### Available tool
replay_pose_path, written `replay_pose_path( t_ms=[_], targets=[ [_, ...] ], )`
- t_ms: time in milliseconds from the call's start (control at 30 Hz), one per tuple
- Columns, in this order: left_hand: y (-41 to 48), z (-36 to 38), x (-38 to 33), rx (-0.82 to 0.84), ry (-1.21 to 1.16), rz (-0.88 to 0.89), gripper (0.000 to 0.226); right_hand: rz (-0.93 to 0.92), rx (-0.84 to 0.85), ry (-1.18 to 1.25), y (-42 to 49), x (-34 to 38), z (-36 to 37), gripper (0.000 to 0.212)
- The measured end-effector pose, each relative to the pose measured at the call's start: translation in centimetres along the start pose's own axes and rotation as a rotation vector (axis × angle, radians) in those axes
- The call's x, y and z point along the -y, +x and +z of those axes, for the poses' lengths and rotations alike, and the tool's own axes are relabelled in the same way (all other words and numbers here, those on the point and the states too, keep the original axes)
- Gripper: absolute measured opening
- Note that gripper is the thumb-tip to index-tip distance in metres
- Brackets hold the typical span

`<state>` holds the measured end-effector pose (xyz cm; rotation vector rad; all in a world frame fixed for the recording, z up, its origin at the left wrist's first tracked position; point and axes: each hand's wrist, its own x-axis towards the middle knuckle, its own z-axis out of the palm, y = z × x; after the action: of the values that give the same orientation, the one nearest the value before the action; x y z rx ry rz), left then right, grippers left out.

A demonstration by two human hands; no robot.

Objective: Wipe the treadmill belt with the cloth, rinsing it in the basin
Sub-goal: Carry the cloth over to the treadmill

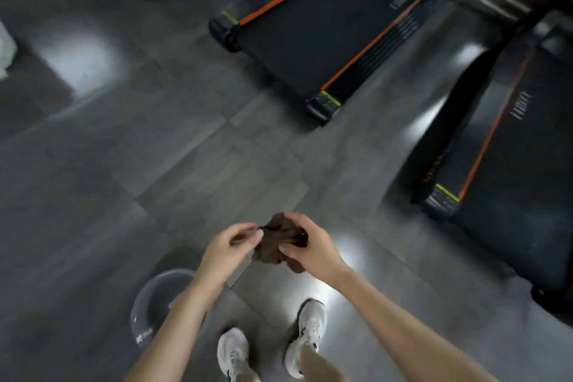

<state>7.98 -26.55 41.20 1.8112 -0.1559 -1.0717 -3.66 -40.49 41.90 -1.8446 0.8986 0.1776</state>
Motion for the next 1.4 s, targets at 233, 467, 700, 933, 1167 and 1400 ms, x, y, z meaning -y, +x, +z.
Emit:
replay_pose_path(
  t_ms=[233,467,700,933,1167,1400],
  targets=[
    [-4.1,18.7,-13.9,0.303,0.218,0.289,0.018,0.012,-0.298,0.453,-11.4,-3.6,-18.9,0.064],
    [-14.0,47.0,-20.8,0.696,0.273,0.321,0.006,0.003,-0.75,0.615,-27.9,-16.6,-37.0,0.06],
    [-21.3,68.5,-22.6,0.776,0.274,0.298,0.012,0.119,-1.13,0.646,-40.8,-31.7,-50.1,0.037],
    [-20.8,86.2,-25.2,0.746,0.457,0.449,0.012,0.311,-1.246,0.546,-47.0,-45.9,-61.8,0.037],
    [-19.4,107.3,-27.2,0.843,0.522,0.475,0.016,0.554,-1.23,0.445,-50.3,-58.6,-74.3,0.039],
    [-20.1,125.1,-28.1,0.864,0.567,0.446,0.021,0.707,-1.088,0.26,-53.6,-70.0,-85.9,0.047]
  ],
)
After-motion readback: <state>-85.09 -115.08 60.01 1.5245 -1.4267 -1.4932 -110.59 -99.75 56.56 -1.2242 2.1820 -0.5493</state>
